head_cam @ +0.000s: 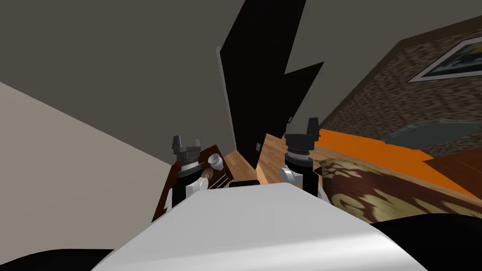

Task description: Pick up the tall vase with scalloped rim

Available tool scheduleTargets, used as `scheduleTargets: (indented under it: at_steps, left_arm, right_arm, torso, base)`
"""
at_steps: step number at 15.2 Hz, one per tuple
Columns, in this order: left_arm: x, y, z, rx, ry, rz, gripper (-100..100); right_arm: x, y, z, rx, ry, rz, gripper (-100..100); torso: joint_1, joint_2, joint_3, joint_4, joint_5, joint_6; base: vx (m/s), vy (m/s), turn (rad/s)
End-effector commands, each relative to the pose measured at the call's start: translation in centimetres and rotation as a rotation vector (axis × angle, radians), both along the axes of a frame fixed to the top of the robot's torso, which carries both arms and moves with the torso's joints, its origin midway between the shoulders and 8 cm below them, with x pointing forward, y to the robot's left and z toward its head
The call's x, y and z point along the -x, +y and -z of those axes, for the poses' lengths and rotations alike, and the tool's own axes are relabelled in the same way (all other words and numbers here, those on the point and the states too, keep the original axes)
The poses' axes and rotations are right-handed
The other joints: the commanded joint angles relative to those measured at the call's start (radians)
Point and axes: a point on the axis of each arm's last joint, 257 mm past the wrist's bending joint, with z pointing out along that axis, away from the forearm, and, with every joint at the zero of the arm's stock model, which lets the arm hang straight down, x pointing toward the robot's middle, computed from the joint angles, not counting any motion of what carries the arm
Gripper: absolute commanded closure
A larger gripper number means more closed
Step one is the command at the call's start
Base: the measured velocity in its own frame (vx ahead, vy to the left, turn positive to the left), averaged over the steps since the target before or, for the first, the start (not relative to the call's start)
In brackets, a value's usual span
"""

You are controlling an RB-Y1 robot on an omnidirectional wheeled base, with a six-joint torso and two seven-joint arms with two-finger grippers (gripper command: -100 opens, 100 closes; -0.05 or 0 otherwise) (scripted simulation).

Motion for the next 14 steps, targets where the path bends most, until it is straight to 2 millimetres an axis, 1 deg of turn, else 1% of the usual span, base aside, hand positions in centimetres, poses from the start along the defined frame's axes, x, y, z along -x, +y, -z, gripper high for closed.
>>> scheduleTargets:
  at_steps: [1,3,4,7,8,10,11,12,13,14]
  left_arm:
    - [-0.2,-0.2,0.3,-0.024,0.021,0.016,-100]
    - [-0.6,-0.3,1.1,-0.051,0.065,0.038,-100]
    - [-0.6,-0.4,1.1,-0.052,0.065,0.038,-100]
    - [-1.3,0.0,3.1,-0.075,0.162,0.064,-100]
    - [-1.4,0.0,3.1,-0.075,0.164,0.064,-100]
    - [-1.7,0.6,4.9,-0.075,0.243,0.075,-100]
    - [-1.8,0.6,5.0,-0.074,0.249,0.075,-100]
    - [-1.9,1.0,6.1,-0.070,0.293,0.078,-100]
    - [-2.0,1.0,6.1,-0.070,0.296,0.078,-100]
    - [-2.0,1.4,7.0,-0.065,0.335,0.081,-100]
  right_arm:
    - [0.0,0.0,0.0,0.000,0.000,0.000,0]
    - [0.0,0.0,0.0,0.000,0.000,0.000,0]
    - [0.0,0.0,0.0,0.000,0.000,0.000,0]
    - [0.0,0.0,0.0,0.000,0.000,0.000,0]
    - [0.0,0.0,0.0,0.000,0.000,0.000,0]
    - [0.0,0.0,0.0,0.000,0.000,0.000,0]
    - [0.0,0.0,0.0,0.000,0.000,0.000,0]
    - [0.0,0.0,0.0,0.000,0.000,0.000,0]
    - [0.0,0.0,0.0,0.000,0.000,0.000,0]
    - [0.0,0.0,0.0,0.000,0.000,0.000,0]
  torso:
    - [0.000,0.000,0.000,0.000,0.000,0.000]
    - [0.000,0.000,0.000,0.000,0.000,0.000]
    - [0.000,0.000,0.000,0.000,0.000,0.000]
    - [0.001,0.000,0.000,0.000,0.000,0.000]
    - [0.001,0.000,0.000,0.000,0.000,0.001]
    - [0.001,0.000,0.000,0.000,0.000,0.000]
    - [0.001,0.000,0.000,0.000,0.000,0.000]
    - [0.001,0.000,0.000,0.000,0.000,0.000]
    - [0.001,0.000,0.000,0.000,0.000,0.000]
    - [0.000,0.000,0.000,0.000,0.000,0.000]
  base:
    - [0.001,-0.001,-0.036]
    - [0.002,-0.001,-0.092]
    - [0.002,0.002,-0.073]
    - [0.005,0.002,-0.135]
    - [0.006,0.006,-0.105]
    - [0.007,0.003,-0.138]
    - [0.007,0.004,-0.127]
    - [0.008,0.003,-0.125]
    - [0.006,0.004,-0.110]
    - [0.007,0.003,-0.147]
